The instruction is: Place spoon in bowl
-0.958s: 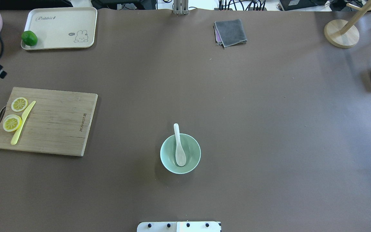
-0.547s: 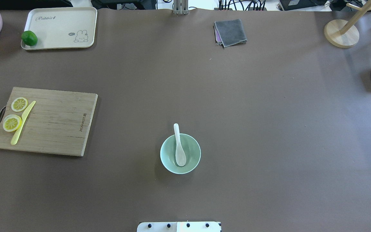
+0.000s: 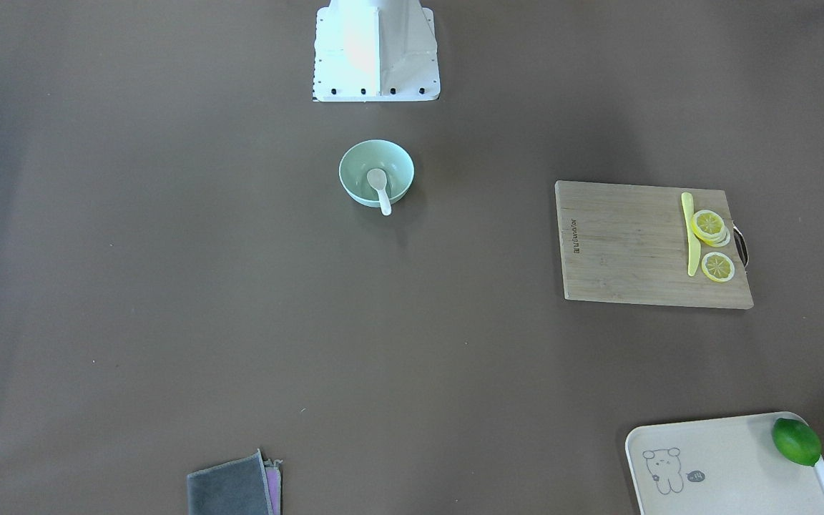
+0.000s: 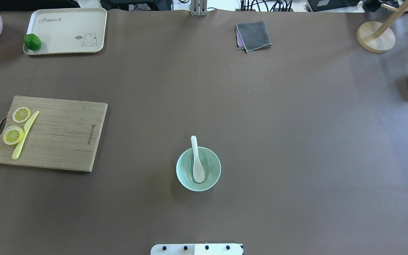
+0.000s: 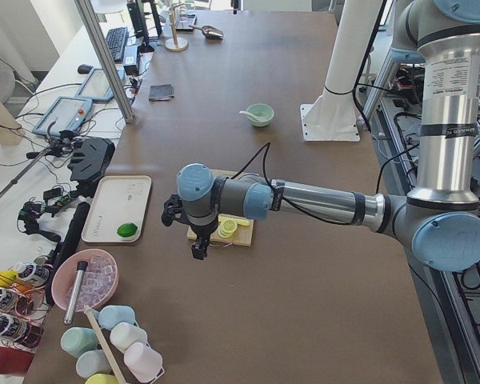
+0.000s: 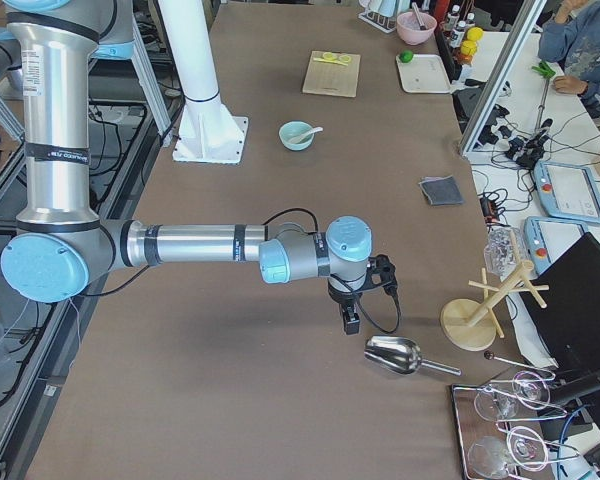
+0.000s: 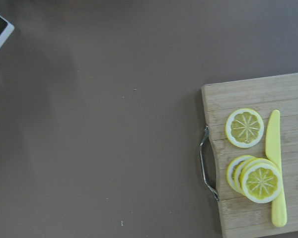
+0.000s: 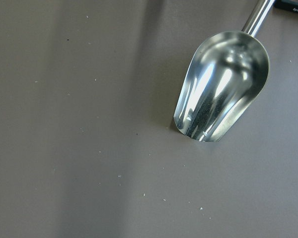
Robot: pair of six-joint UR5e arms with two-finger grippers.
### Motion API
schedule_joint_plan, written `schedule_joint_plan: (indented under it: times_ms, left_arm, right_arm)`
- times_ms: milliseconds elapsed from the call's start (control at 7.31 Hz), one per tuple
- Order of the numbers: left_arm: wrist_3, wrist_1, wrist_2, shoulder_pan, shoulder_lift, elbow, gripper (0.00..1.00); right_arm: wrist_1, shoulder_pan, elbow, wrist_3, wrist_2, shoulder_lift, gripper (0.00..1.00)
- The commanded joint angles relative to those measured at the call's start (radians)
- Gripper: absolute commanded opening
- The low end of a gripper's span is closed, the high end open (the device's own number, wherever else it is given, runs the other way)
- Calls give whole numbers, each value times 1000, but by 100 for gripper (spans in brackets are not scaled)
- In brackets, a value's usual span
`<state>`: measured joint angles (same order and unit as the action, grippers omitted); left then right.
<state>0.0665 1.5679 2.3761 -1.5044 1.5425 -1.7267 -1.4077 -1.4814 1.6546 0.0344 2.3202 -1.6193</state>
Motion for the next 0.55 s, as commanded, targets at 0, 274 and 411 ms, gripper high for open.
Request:
schedule_joint_plan:
  times_ms: [0, 274, 411]
  left_arm:
    - [3, 1, -49, -54, 10, 4, 98]
    - [3, 1, -49, -57, 14, -2, 98]
    - [3, 1, -49, -57, 11, 2, 98]
  right_arm:
    - [6, 0, -4, -4, 4, 3, 100]
    - [9, -2, 1, -5, 18, 4, 100]
    - [9, -2, 1, -5, 18, 7, 100]
